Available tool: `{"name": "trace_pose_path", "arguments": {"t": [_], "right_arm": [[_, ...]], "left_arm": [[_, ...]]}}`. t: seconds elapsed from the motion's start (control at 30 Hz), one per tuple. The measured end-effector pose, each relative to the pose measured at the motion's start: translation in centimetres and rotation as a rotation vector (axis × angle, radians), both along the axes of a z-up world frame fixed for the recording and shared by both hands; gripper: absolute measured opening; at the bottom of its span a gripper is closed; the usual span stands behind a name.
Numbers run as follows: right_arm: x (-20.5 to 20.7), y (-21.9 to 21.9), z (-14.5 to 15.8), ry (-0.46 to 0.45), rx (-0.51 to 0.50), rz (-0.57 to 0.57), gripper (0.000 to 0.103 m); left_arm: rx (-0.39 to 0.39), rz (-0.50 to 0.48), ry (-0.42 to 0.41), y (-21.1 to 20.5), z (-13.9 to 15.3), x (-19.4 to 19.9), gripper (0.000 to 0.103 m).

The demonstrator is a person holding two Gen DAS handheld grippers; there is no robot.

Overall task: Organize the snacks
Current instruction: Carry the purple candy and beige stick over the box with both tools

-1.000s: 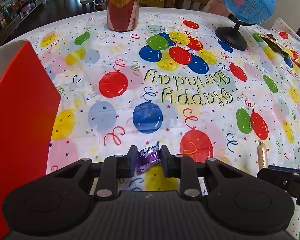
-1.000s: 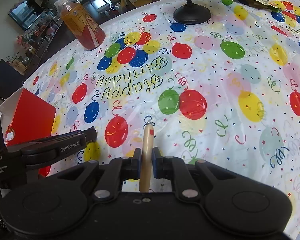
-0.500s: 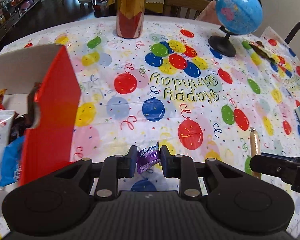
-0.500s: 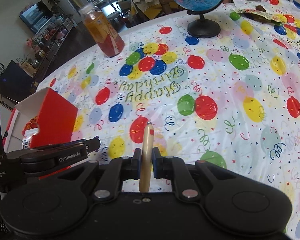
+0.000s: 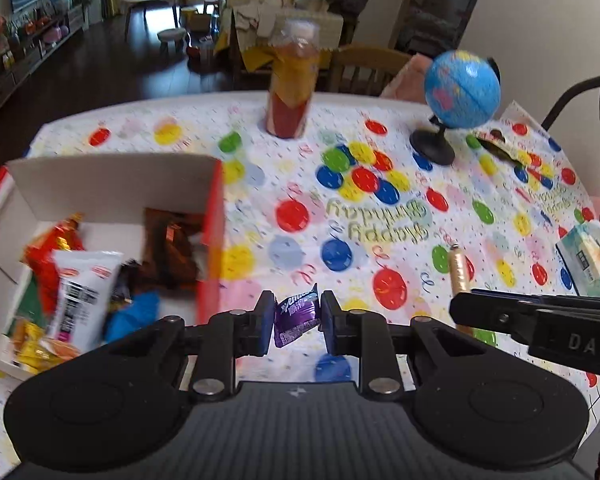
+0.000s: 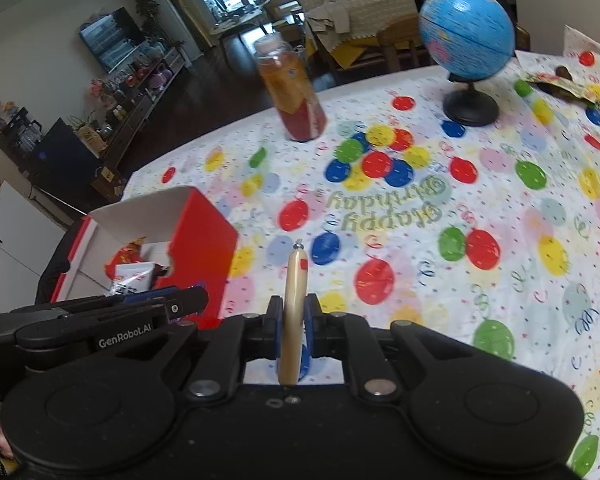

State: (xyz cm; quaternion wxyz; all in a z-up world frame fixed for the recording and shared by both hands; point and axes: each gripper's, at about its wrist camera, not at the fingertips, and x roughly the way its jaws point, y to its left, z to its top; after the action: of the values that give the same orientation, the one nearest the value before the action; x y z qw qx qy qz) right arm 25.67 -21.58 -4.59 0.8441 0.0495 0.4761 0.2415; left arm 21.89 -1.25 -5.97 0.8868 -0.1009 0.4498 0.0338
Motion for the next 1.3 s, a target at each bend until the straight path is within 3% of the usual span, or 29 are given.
{"name": "trace_pose_path", "arguments": {"t": [0.37,0.67,1.0,1.3], "right_arm": [[-1.5,7.9,1.7,-0.043,0.017,0.081,0.009],[-2.0,14.3,0.7,-0.028,0.01,0.114,0.009],[-1.1,19.4,-2.2,0.017,-0.015,0.111,0.01],[-0.6,22.4,-5.4,0.07,-0.04,0.118,0.01]], "left_arm": [[0.017,0.071,-0.045,7.3,1.9,-2.4,0.024],[0.033,0.136,-0.042,14.0,2.0,-3.7,0.024],[0.047,0.195,0.024,20.0,-0.7,-3.5,0.024],[0.057,0.197,0.108,22.2,-4.5,-2.6,0.024]]}}
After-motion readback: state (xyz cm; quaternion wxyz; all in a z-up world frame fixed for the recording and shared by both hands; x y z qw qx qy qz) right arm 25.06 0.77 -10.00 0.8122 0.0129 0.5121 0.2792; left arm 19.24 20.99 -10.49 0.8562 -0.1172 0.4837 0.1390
